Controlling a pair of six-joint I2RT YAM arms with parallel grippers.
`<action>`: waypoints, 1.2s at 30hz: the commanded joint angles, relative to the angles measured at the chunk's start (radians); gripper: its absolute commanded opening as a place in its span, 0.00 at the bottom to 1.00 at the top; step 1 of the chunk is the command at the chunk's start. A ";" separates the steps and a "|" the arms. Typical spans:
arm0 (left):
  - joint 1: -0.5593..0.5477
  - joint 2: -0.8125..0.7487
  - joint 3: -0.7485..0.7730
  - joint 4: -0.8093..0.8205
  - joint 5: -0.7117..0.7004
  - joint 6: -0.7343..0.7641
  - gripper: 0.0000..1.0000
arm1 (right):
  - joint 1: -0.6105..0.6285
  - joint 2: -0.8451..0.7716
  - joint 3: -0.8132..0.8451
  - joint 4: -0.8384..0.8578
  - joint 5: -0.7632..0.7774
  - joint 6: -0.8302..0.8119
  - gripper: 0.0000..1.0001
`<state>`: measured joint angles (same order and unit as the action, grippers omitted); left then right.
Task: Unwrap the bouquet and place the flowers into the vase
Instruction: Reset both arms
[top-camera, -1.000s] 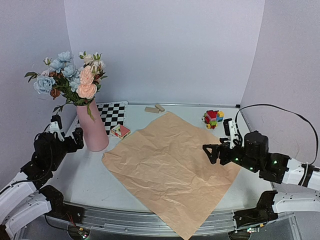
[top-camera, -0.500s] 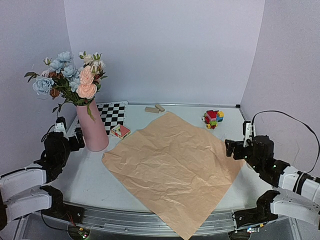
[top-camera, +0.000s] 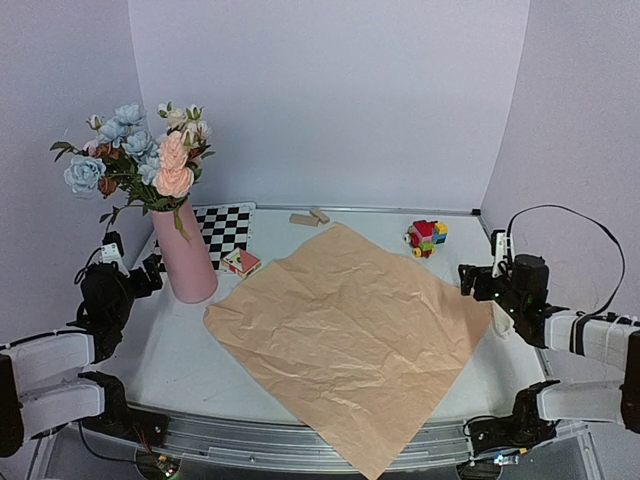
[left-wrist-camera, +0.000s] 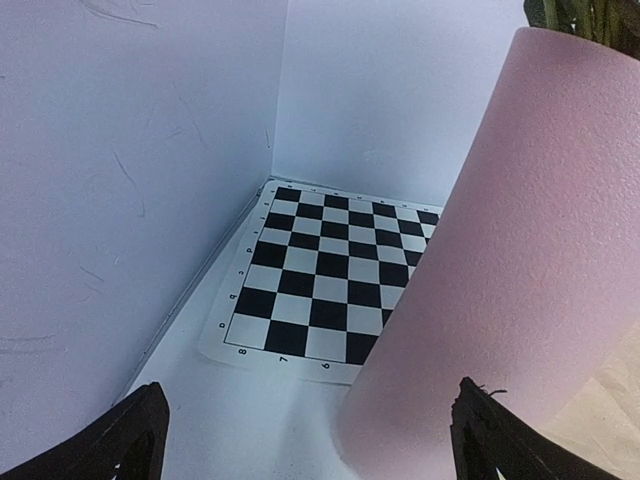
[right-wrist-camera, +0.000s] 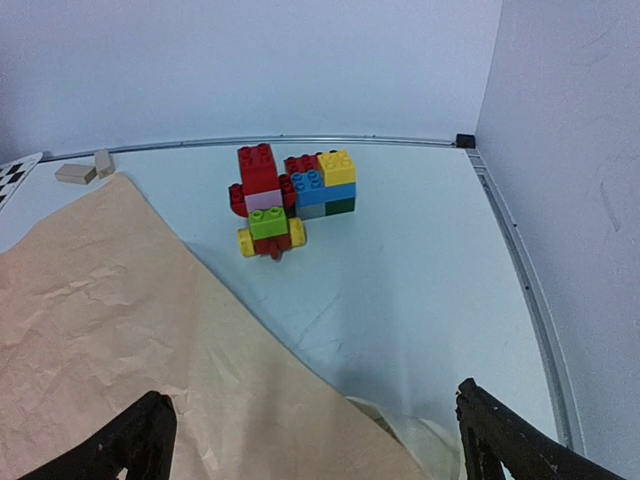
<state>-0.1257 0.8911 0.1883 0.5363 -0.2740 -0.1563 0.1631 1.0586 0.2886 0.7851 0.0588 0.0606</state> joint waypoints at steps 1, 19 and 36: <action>0.023 0.026 -0.003 0.080 0.025 0.005 1.00 | -0.043 0.102 -0.016 0.252 0.017 -0.086 0.98; 0.032 0.122 -0.024 0.245 0.035 0.077 1.00 | -0.073 0.458 -0.037 0.713 0.024 -0.137 0.98; 0.034 0.274 -0.012 0.427 0.085 0.047 1.00 | -0.074 0.460 -0.032 0.708 0.037 -0.131 0.98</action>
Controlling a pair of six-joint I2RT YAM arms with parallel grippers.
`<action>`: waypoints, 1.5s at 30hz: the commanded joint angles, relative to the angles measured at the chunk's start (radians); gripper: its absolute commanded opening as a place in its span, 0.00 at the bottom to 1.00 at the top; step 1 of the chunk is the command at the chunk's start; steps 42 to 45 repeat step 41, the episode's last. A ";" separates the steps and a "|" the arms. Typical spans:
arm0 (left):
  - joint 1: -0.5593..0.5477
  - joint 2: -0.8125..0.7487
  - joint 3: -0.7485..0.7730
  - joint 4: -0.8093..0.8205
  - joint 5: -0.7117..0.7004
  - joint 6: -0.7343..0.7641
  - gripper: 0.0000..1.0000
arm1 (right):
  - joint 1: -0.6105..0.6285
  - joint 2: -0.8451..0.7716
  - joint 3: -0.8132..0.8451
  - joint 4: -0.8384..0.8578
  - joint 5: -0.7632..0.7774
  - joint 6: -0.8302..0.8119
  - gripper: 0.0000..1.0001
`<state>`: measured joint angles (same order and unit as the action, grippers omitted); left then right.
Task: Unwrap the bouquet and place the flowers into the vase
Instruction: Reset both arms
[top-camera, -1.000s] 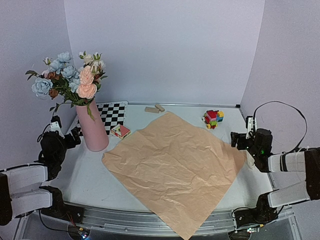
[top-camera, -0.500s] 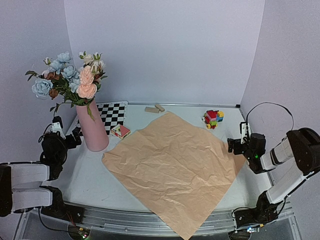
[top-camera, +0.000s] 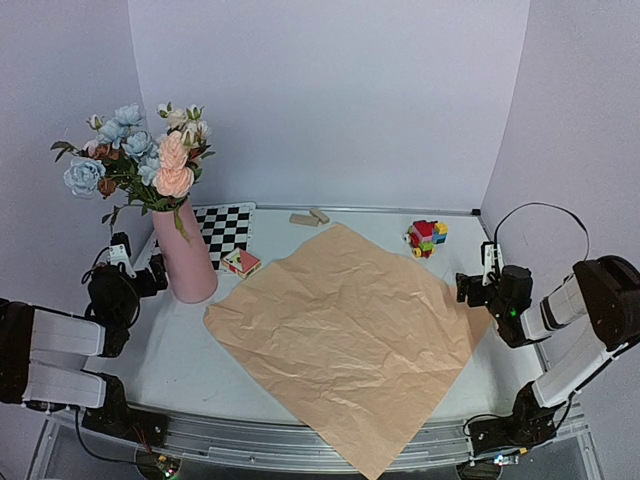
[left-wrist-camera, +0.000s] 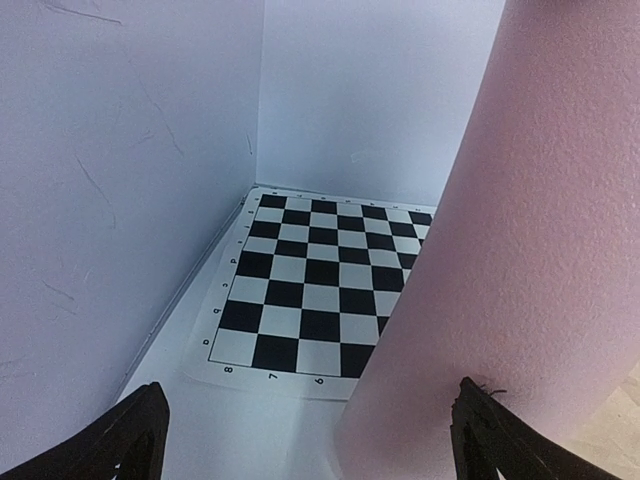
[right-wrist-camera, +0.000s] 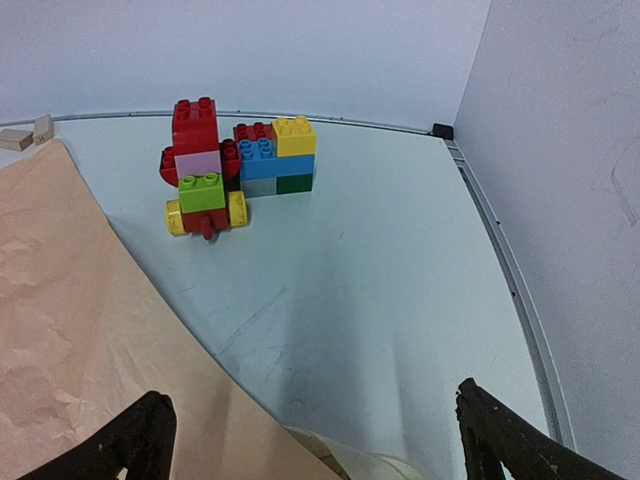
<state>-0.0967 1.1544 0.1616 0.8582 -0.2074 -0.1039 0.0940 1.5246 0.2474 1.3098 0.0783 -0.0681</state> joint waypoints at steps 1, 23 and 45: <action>0.005 0.013 0.015 0.108 0.020 -0.012 1.00 | -0.005 -0.006 0.009 0.183 0.017 -0.003 0.98; 0.005 0.004 -0.013 0.119 -0.036 -0.159 0.99 | -0.004 -0.006 0.009 0.183 0.017 -0.003 0.98; 0.005 0.112 0.043 0.120 -0.020 -0.135 0.97 | -0.004 -0.006 0.009 0.183 0.018 -0.003 0.98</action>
